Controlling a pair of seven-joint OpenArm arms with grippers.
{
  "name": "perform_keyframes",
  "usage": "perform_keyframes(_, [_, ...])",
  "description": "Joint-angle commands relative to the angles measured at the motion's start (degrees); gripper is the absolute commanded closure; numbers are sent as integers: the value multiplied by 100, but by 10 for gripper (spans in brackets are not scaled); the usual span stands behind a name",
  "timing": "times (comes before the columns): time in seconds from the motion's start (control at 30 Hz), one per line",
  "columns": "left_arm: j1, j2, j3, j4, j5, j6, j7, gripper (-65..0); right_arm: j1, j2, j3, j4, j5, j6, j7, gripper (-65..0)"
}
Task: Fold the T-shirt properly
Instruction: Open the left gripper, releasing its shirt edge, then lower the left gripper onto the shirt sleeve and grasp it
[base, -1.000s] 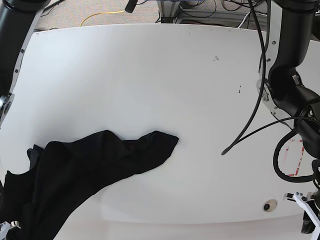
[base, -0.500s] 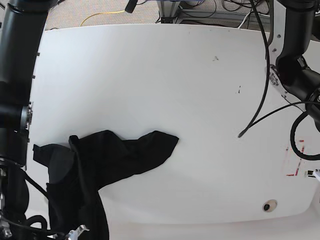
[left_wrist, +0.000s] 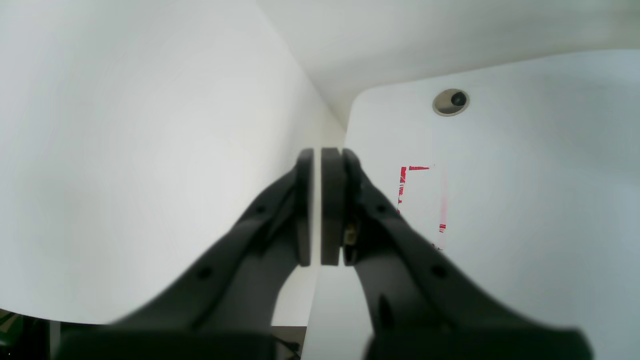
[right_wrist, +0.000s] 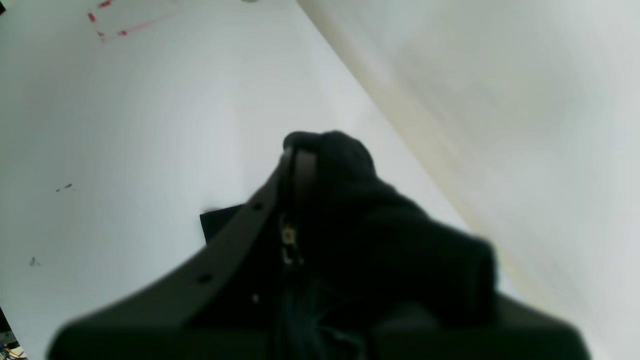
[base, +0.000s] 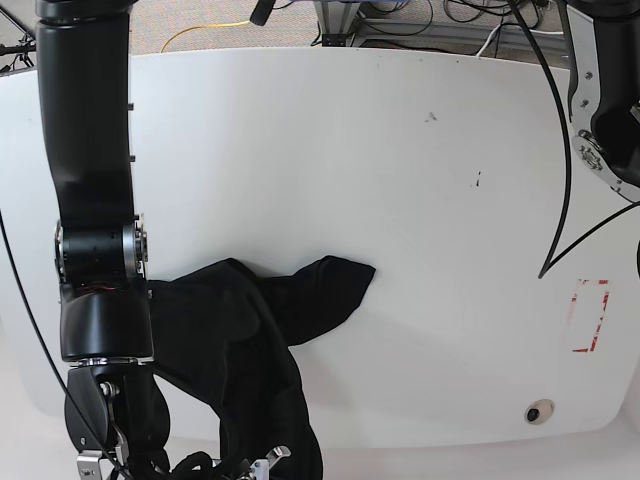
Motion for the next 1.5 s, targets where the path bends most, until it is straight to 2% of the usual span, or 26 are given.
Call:
perform_keyframes(0.0, [-146, -77, -8, 64, -49, -6, -108, 0, 299, 99, 84, 50, 21, -3, 159, 0])
perform_keyframes(0.07, [-14, -77, 1, 55, -49, -6, -117, 0, 299, 187, 84, 41, -14, -3, 159, 0])
perform_keyframes(0.13, [153, -33, 71, 64, -58, -6, -126, 0, 299, 416, 84, 41, 13, 5, 159, 0])
perform_keyframes(0.33, [803, 626, 484, 152, -58, -6, -117, -8, 299, 970, 76, 278, 21, 5, 107, 0])
perform_keyframes(0.4, [1050, 890, 528, 178, -58, -6, -117, -50, 299, 1119, 76, 393, 21, 5, 115, 0])
perform_keyframes(0.47, [1305, 1303, 625, 169, -58, -6, -126, -143, 299, 1277, 84, 446, 21, 5, 142, 0])
perform_keyframes(0.6, [1727, 1865, 792, 169, -23, -6, -134, -282, 299, 1471, 216, 639, 215, -3, 133, 0])
perform_keyframes(0.67, [1911, 2103, 906, 134, -23, -6, -143, -324, 299, 1559, 419, 665, 312, -12, 124, 0])
perform_keyframes(0.73, [2034, 2287, 1029, 99, -14, -6, -205, -335, 299, 1594, 515, 665, 329, -12, 142, 0])
perform_keyframes(0.87, [2307, 2753, 1337, -314, -5, -6, -662, -338, 299, 1682, 577, 674, 373, -3, 142, 0])
perform_keyframes(1.07, [2430, 3140, 1609, -1483, -49, -6, -1541, -339, 299, 1708, 586, 683, 373, -3, 159, 0])
perform_keyframes(1.3, [2386, 3465, 1785, -2908, -49, -6, -2622, -339, 299, 1875, 594, 692, 382, -3, 203, 0])
perform_keyframes(1.47, [2096, 3518, 1785, -3998, -49, -6, -3343, -339, 299, 1884, 594, 692, 382, 5, 379, 0])
